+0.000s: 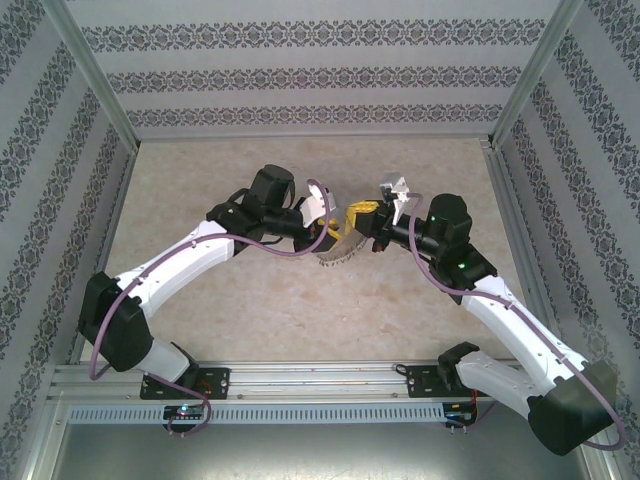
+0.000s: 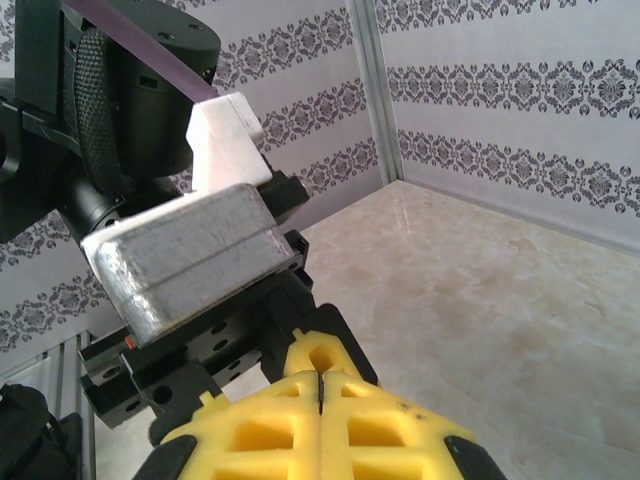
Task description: Put the keys on the keyring
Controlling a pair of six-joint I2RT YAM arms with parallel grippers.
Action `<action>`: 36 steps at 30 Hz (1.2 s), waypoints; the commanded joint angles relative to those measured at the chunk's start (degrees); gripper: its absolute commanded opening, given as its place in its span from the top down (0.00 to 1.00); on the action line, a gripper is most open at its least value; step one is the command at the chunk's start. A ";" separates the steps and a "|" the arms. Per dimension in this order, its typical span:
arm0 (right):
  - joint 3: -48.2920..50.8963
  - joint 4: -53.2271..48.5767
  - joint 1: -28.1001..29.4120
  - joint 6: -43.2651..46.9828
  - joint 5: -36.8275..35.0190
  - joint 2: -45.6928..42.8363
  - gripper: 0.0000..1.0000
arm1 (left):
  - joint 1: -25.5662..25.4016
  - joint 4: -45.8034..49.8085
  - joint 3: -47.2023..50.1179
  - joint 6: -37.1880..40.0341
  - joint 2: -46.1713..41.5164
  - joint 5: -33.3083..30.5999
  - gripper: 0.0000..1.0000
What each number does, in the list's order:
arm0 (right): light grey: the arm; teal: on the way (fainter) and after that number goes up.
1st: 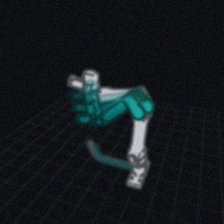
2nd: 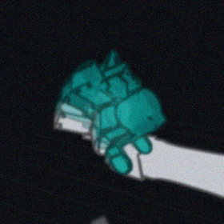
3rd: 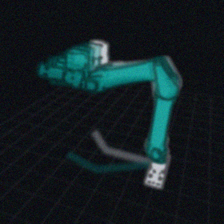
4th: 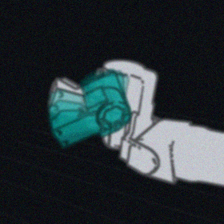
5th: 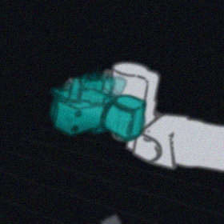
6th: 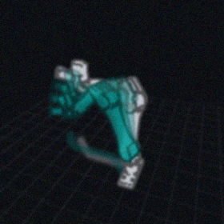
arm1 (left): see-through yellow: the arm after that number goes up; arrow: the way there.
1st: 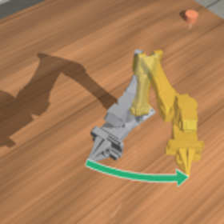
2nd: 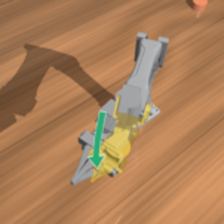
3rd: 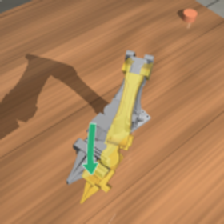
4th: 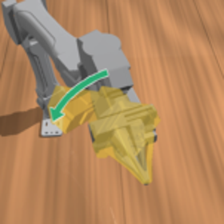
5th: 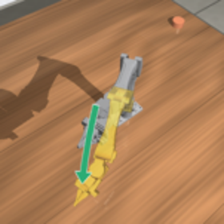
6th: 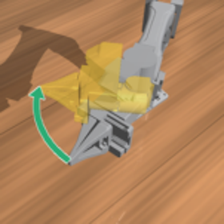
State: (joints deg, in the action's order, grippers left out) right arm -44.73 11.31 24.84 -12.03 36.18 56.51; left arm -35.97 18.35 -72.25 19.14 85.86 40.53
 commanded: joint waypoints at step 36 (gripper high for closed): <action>7.50 2.85 -0.72 -3.04 -3.04 -7.51 1.00 | -2.36 -27.91 10.04 -9.71 -7.82 -10.01 1.00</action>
State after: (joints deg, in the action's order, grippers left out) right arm -38.63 13.30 24.84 -13.82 33.58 50.35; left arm -38.33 -2.90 -62.37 12.29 81.08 32.32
